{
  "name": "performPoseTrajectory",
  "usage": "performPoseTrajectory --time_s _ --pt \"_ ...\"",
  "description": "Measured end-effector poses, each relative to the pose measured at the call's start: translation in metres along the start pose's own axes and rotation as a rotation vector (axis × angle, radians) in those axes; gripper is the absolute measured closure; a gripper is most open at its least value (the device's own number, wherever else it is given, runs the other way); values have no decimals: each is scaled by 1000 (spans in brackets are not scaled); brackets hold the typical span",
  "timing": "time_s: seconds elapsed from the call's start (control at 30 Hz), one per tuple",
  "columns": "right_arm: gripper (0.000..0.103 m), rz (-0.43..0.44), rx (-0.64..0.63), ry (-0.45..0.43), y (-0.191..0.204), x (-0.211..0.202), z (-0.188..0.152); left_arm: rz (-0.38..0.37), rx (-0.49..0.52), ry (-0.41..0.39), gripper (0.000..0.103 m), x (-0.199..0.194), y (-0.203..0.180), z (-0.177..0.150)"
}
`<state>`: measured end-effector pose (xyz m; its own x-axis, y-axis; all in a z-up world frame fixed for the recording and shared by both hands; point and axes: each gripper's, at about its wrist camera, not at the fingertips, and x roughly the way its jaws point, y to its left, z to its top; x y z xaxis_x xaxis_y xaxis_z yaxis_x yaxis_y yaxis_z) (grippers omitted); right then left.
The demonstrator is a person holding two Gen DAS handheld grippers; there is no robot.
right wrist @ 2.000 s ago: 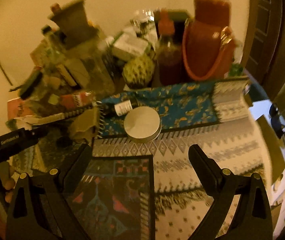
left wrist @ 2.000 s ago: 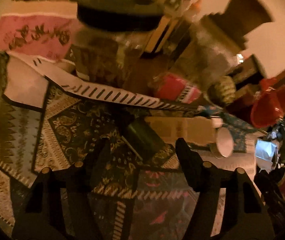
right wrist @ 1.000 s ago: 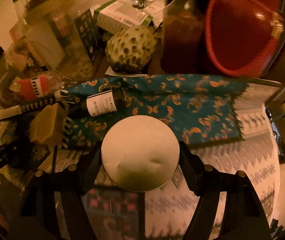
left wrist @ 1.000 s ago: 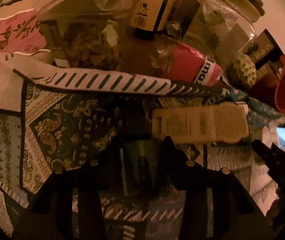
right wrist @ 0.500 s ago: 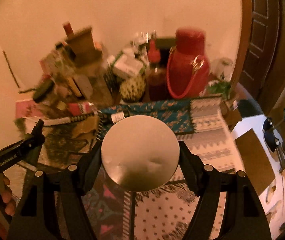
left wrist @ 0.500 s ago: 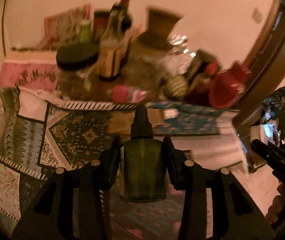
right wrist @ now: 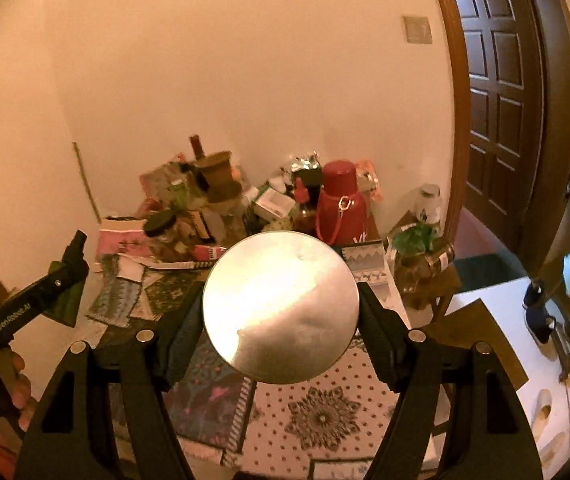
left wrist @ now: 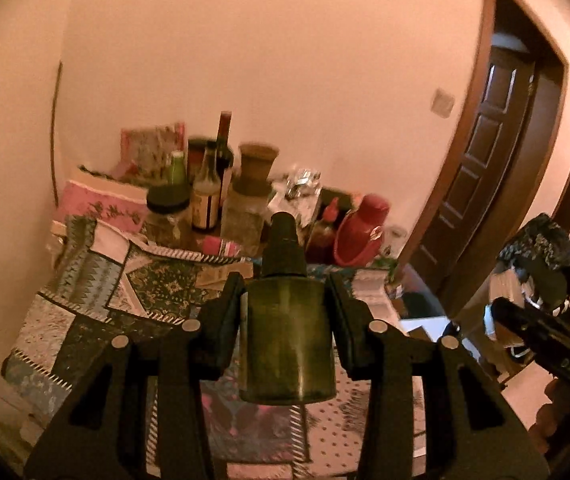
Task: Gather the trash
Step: 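Lift the green bottle and silver lid and carry them toward the basin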
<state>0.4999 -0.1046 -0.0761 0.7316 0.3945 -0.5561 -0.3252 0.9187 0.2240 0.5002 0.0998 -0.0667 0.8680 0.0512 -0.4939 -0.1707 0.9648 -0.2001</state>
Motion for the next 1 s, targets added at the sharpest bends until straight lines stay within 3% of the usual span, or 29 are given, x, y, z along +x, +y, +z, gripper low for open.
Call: performPoseTrajectory --time_s 0.27,0.53,0.83,1.0 --pt "33 58 -41 -41 1 -52 -7 -27 0 -109 62 -97 -41 -8" --pt "33 107 -24 -88 17 -100 -22 -74 45 -123 62 -141 -54 -25" --pt "33 62 -1 -82 57 -147 -66 -165 96 -93 62 -190 -33 -56" --pt "33 54 29 -62 84 -177 -98 -177 97 -67 62 -229 -10 -81"
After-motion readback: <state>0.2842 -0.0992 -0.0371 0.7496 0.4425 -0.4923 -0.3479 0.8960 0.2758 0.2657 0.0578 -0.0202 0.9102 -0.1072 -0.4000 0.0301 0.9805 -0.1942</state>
